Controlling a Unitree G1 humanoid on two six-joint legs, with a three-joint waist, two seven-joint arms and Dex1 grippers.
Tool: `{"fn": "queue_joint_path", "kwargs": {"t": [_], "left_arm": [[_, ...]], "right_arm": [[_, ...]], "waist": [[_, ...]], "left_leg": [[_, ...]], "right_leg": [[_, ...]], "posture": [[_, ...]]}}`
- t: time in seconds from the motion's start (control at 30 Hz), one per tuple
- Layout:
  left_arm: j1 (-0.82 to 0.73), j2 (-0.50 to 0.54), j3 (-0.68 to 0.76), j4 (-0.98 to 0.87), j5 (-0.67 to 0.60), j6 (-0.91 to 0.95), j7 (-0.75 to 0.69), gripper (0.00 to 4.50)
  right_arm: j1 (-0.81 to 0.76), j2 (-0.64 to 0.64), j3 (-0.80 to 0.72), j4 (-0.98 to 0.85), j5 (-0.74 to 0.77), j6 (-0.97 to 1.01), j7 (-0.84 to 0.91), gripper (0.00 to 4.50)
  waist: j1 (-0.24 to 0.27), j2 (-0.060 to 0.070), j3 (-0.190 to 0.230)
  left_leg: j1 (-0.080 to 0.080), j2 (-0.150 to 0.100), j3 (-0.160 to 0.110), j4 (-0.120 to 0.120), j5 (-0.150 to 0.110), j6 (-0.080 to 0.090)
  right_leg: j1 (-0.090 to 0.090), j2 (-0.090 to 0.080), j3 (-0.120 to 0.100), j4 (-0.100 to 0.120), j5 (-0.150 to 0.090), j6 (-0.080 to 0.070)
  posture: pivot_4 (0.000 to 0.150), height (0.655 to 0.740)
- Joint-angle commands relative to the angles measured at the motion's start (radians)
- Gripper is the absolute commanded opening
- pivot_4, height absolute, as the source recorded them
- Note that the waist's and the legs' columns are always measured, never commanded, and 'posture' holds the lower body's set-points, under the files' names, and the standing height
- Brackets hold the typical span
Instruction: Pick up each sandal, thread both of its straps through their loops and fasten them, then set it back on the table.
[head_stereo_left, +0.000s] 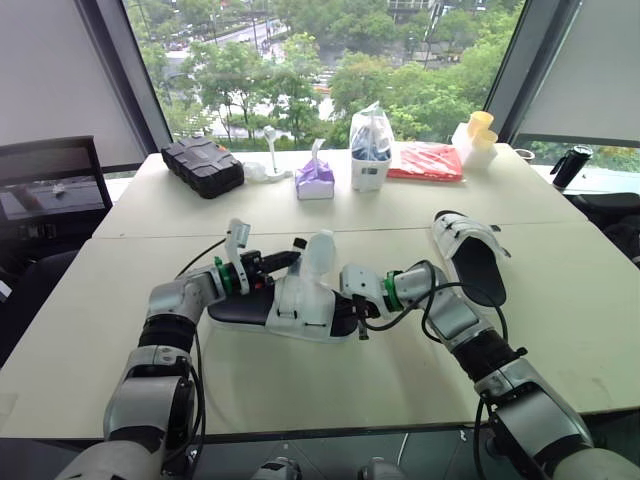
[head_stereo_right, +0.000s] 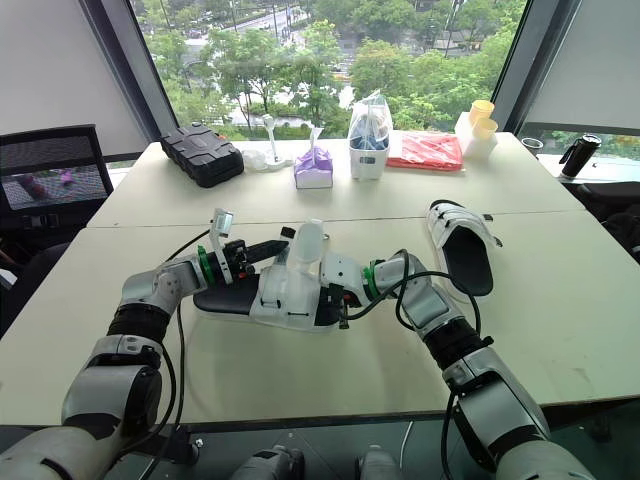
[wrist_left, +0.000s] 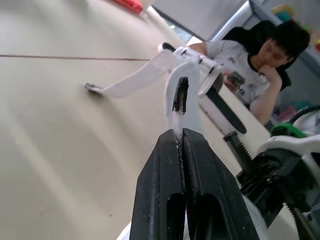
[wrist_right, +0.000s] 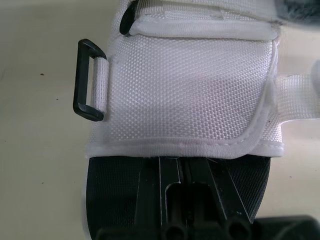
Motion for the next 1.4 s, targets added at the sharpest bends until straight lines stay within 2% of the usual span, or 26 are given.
{"fn": "queue_joint_path", "kwargs": {"t": [0.03,0.2,0.27,0.57,0.8,0.9,1.07,1.4], "left_arm": [[0.004,0.021,-0.036,0.023,0.057,-0.049,-0.003,0.9],[-0.004,0.031,-0.086,0.054,0.141,-0.143,0.007,3.56],[-0.013,0.04,-0.12,0.069,0.193,-0.187,0.017,4.43],[-0.07,0.091,-0.277,0.182,0.425,-0.392,0.07,4.43],[-0.132,0.079,-0.271,0.325,0.475,-0.465,0.164,4.43],[-0.17,0.065,-0.207,0.356,0.417,-0.462,0.15,4.43],[-0.242,0.046,-0.051,0.341,0.248,-0.327,0.03,4.43],[-0.287,0.046,0.055,0.338,0.132,-0.078,-0.014,4.43]], "right_arm": [[0.021,-0.015,0.021,0.014,-0.03,0.017,0.003,0.0],[0.024,-0.015,0.022,0.012,-0.031,0.017,0.004,0.0],[0.024,-0.014,0.021,0.012,-0.031,0.018,0.003,0.0],[0.022,-0.01,0.022,0.018,-0.034,0.014,-0.001,0.0],[0.02,-0.004,0.023,0.021,-0.036,0.013,-0.006,0.0],[0.018,-0.001,0.024,0.025,-0.036,0.012,-0.009,0.0],[0.014,0.0,0.024,0.03,-0.038,0.009,-0.01,0.0],[0.008,0.005,0.027,0.043,-0.042,0.0,-0.015,0.0]], "waist": [[0.0,0.0,0.0],[0.0,0.0,0.0],[0.001,0.0,0.0],[0.002,0.0,-0.001],[-0.001,-0.002,-0.002],[-0.001,-0.002,-0.002],[-0.003,-0.003,-0.001],[-0.004,-0.003,-0.001]], "left_leg": [[0.0,0.0,0.0,0.0,0.0,0.0],[0.0,0.0,0.0,0.0,0.0,0.0],[0.0,0.0,0.0,0.0,0.0,0.0],[0.0,0.0,0.0,0.0,0.0,0.0],[0.0,0.0,0.0,0.0,0.0,0.0],[0.0,0.0,0.0,-0.001,0.0,0.0],[0.0,0.0,0.0,0.0,0.0,0.0],[0.0,0.0,0.0,0.0,0.0,0.001]], "right_leg": [[0.0,0.0,0.0,0.0,0.0,0.0],[0.0,0.0,0.0,0.0,0.0,0.0],[0.0,0.0,0.0,0.0,0.0,0.0],[0.0,0.0,0.0,0.0,0.0,0.0],[0.001,0.001,-0.001,0.0,0.0,0.0],[0.0,0.001,-0.002,0.0,0.0,0.0],[0.0,0.001,-0.002,0.0,0.0,0.0],[0.0,0.001,-0.003,0.001,0.0,0.001]], "posture": [[0.15,0.74],[0.15,0.74],[0.15,0.74],[0.15,0.74],[0.15,0.74],[0.15,0.74],[0.15,0.74],[0.15,0.74]]}}
